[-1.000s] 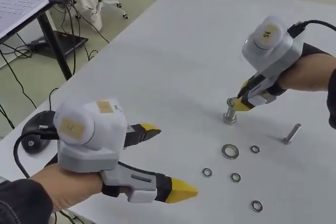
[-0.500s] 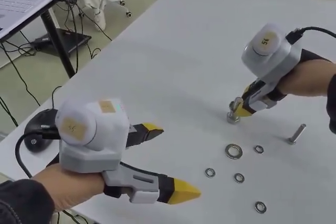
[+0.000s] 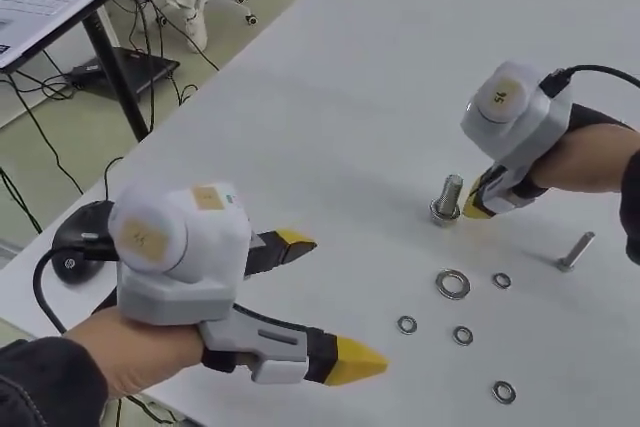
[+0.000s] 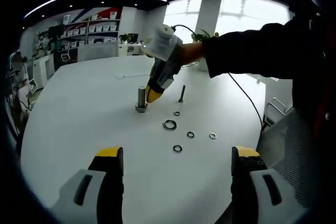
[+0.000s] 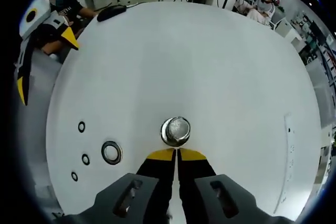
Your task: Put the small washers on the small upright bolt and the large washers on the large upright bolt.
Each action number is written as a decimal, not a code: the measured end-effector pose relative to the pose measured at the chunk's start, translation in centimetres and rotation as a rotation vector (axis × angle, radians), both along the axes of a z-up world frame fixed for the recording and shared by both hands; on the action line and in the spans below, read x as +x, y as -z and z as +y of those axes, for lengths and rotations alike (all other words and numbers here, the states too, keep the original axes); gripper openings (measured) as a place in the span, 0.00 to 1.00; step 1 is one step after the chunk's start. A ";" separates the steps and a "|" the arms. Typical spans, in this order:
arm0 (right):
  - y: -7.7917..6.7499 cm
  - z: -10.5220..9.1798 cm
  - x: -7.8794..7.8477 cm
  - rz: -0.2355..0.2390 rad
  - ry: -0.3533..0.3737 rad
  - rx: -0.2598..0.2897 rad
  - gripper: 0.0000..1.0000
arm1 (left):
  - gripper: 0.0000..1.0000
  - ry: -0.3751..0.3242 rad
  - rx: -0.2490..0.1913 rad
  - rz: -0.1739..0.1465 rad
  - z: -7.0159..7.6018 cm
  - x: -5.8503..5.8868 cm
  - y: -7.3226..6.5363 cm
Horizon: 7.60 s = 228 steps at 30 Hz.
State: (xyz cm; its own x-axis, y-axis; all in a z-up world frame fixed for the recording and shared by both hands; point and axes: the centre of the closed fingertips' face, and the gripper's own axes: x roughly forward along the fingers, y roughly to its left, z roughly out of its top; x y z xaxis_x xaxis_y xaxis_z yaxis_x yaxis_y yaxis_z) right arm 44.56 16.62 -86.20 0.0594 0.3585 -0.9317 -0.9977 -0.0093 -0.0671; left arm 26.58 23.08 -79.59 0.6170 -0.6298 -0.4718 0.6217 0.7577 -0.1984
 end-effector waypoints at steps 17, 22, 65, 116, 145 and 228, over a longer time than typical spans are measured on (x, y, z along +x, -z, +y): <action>-0.4 0.3 0.0 -0.003 -0.011 0.014 0.08 | 0.84 0.005 0.001 0.003 -0.1 0.0 0.1; -0.6 0.5 0.1 -0.007 -0.015 0.020 0.11 | 0.84 0.006 0.001 0.004 -0.1 -0.1 0.1; -2.0 -1.2 -4.3 0.017 -0.033 0.017 0.37 | 0.84 0.020 -0.005 -0.026 -0.5 -0.2 -0.6; 2.1 -1.0 -8.9 0.060 -0.073 -0.072 0.31 | 0.83 0.027 -0.021 -0.049 -0.7 -0.6 -1.1; 0.8 -1.2 -8.5 0.055 -0.057 -0.066 0.23 | 0.82 0.031 -0.023 -0.052 -0.9 -0.6 -1.3; -4.6 2.3 -0.1 0.003 -0.128 -0.098 0.23 | 0.82 0.031 -0.027 -0.025 -0.8 -0.7 -0.7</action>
State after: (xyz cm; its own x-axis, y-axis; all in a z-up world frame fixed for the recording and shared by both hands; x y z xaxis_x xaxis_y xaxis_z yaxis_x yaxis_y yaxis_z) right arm 44.44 18.89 -81.57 0.0166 0.2700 -0.9627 -0.9882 -0.1425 -0.0570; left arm 25.84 22.24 -78.86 0.6087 -0.6610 -0.4388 0.6495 0.7328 -0.2028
